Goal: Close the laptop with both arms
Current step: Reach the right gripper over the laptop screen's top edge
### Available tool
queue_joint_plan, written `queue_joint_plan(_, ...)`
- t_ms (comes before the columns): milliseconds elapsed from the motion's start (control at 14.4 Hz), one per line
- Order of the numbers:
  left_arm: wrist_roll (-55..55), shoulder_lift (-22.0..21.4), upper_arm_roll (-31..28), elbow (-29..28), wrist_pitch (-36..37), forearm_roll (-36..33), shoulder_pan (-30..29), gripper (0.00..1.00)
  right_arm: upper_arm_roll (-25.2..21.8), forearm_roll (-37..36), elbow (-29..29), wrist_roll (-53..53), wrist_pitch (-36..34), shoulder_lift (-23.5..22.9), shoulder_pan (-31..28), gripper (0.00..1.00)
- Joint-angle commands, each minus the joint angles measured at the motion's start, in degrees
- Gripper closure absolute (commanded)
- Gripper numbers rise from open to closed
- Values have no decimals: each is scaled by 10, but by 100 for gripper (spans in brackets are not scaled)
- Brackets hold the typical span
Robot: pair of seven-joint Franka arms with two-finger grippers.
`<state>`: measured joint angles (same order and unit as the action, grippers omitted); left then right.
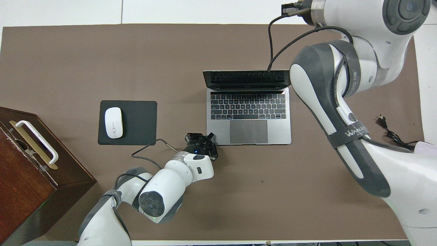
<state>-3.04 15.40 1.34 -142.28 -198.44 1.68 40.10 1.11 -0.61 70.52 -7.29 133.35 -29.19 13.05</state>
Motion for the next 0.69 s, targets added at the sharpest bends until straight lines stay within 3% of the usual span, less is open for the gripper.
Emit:
queue_joint_plan(0,-8,11,-12,-27,-1,3,11,100,-4,12,-16,-50,-13,-15,9,100)
queue_joint_plan(278,-8,14,-12,-27,-1,3,12,100,-16,36,-15,-84,-51,-20,26,100)
queue_joint_plan(625,-10,15,-12,-27,-2,3,12,100,-16,40,-14,-84,-169,-17,27,100)
